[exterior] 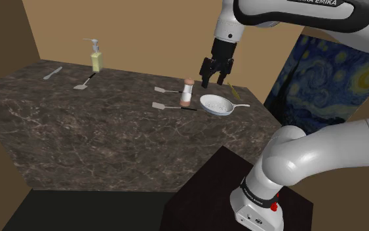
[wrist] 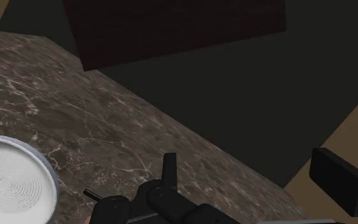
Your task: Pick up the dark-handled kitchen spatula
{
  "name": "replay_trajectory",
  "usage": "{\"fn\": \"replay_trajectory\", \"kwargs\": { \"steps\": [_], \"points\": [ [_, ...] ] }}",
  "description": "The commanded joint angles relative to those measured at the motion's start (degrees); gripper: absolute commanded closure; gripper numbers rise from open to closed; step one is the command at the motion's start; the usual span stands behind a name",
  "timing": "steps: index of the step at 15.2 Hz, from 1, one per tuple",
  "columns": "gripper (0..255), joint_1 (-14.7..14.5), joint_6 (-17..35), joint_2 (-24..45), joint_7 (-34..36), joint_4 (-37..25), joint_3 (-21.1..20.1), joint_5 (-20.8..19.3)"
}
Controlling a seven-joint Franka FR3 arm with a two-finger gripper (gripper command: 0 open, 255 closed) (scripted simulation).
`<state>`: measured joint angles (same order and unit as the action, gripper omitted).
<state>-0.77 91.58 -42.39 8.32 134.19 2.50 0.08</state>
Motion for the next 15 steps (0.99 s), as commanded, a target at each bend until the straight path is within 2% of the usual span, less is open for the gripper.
{"fn": "replay_trajectory", "kwargs": {
  "steps": [1, 9, 15],
  "points": [
    [0, 0.0, 0.0, 0.0, 0.0, 0.0, 0.0, 0.0],
    [0, -1.13, 11.29, 10.44, -17.77, 1.49, 8.56, -5.23],
    [0, -2.5, 19.58, 21.78, -30.91, -1.33, 14.2, -6.46]
  ]
}}
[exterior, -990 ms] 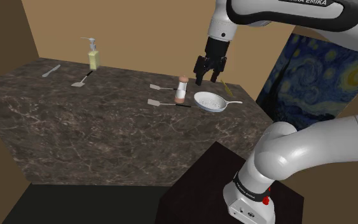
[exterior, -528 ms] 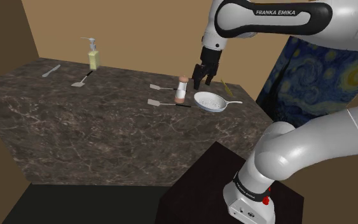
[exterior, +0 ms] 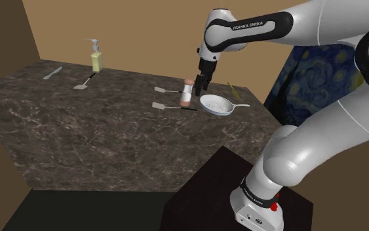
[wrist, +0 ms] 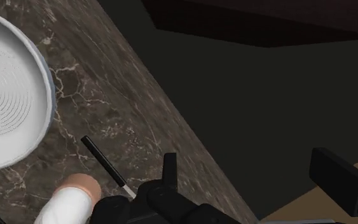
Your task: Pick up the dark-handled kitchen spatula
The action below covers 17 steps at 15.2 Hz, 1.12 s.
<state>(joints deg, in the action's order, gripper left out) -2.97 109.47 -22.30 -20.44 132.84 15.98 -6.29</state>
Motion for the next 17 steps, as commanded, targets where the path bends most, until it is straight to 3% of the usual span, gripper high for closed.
{"fn": "replay_trajectory", "kwargs": {
  "steps": [1, 9, 17],
  "points": [
    [0, -0.54, 2.96, 3.8, -4.38, -0.76, 1.53, 0.02],
    [0, -1.56, 11.31, 22.16, -22.57, -9.93, 5.76, 4.28],
    [0, 1.1, 15.16, 41.12, -38.93, -23.97, 4.22, 10.51]
  ]
}}
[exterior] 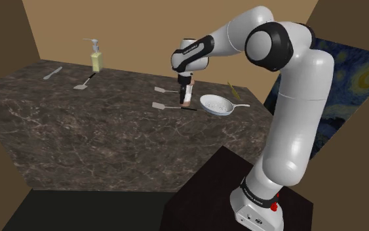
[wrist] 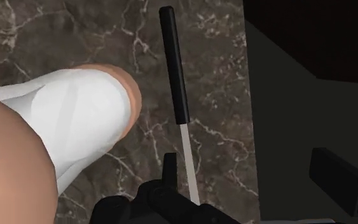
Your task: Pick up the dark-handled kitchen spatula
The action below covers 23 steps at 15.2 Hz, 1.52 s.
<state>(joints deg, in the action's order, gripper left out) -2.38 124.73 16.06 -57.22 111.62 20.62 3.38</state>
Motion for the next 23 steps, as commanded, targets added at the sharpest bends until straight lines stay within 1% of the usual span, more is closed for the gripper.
{"fn": "replay_trajectory", "kwargs": {
  "steps": [1, 3, 10, 12, 13, 21, 23],
  "points": [
    [0, 1.05, 0.07, 5.08, -3.85, -4.84, -0.93, 1.38],
    [0, 2.02, 0.21, 9.23, -6.72, -8.8, -1.92, 2.16],
    [0, 2.54, 4.36, 12.3, -7.19, -7.62, -2.63, 3.23],
    [0, 2.59, 4.7, 12.57, -7.24, -7.55, -2.69, 3.32],
    [255, 2.6, 4.81, 12.44, -7.28, -7.31, -2.66, 3.3],
    [255, 2.59, 4.82, 12.36, -7.29, -7.22, -2.64, 3.28],
    [255, 2.51, 4.12, 12.1, -7.16, -7.67, -2.58, 3.15]
  ]
}}
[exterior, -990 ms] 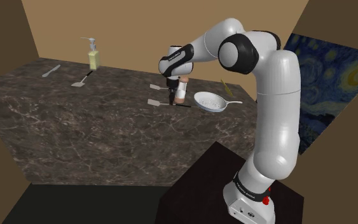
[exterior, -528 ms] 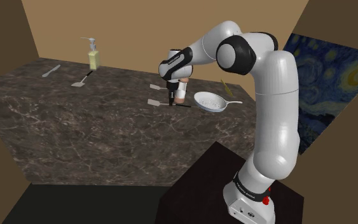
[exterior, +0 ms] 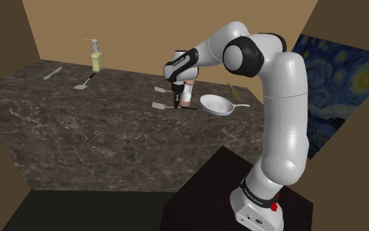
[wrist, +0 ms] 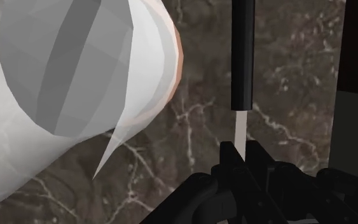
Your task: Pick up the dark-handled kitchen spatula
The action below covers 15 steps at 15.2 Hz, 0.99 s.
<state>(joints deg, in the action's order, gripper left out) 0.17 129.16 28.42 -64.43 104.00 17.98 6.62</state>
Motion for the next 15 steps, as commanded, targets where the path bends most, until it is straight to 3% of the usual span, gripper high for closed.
{"fn": "replay_trajectory", "kwargs": {
  "steps": [1, 15],
  "points": [
    [255, -0.12, -0.88, -0.73, 0.12, -0.18, 0.16, -0.25],
    [255, -0.87, -8.95, -5.99, 0.96, -3.19, 1.2, -2.16]
  ]
}}
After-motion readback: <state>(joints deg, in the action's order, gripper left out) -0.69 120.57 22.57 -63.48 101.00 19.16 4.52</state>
